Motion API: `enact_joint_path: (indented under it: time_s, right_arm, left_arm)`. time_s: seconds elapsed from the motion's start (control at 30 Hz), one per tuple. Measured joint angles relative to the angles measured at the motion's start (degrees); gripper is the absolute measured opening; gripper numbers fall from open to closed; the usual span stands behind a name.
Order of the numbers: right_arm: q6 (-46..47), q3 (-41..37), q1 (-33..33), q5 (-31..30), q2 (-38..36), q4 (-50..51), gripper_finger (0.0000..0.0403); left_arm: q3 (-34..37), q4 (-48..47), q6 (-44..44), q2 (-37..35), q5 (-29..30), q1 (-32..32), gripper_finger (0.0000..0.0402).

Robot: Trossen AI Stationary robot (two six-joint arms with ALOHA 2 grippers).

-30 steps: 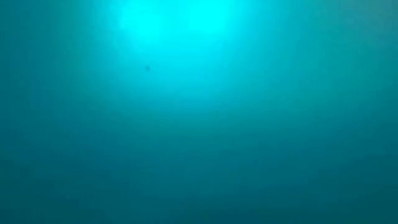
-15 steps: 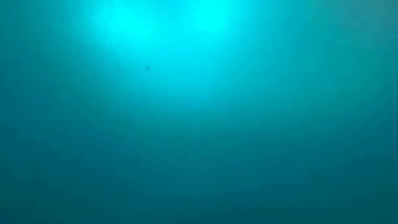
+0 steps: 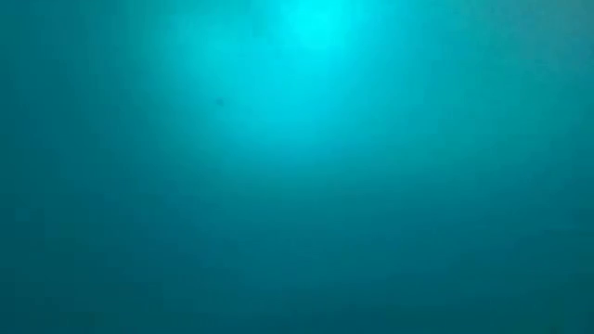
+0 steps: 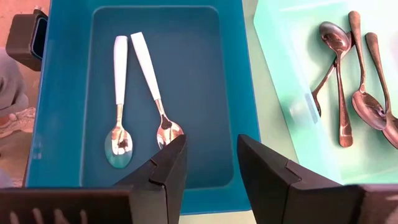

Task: Sort silverware by color (type)
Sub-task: Put the green spoon into the pink bin

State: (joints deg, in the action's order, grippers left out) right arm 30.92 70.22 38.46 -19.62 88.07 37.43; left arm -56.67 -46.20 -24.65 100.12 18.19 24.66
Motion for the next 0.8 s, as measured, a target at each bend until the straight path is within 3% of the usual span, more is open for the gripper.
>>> enact_joint_path:
  time_s: [0.27, 0.53, 0.8]
  right_arm:
    - [-0.7, 0.0, 0.0, 0.0, 0.0, 0.0, 0.0132]
    - [-1.0, 0.0, 0.0, 0.0, 0.0, 0.0, 0.0132]
    - [-1.0, 0.0, 0.0, 0.0, 0.0, 0.0, 0.0132]
  left_arm:
    - [0.7, 0.9, 6.3, 0.0, -3.5, -2.9, 0.0132]
    - [0.7, 1.8, 9.3, 0.0, -6.6, -3.5, 0.0065]
    - [0.4, 1.8, 9.3, -0.3, -7.0, -3.5, 0.0063]
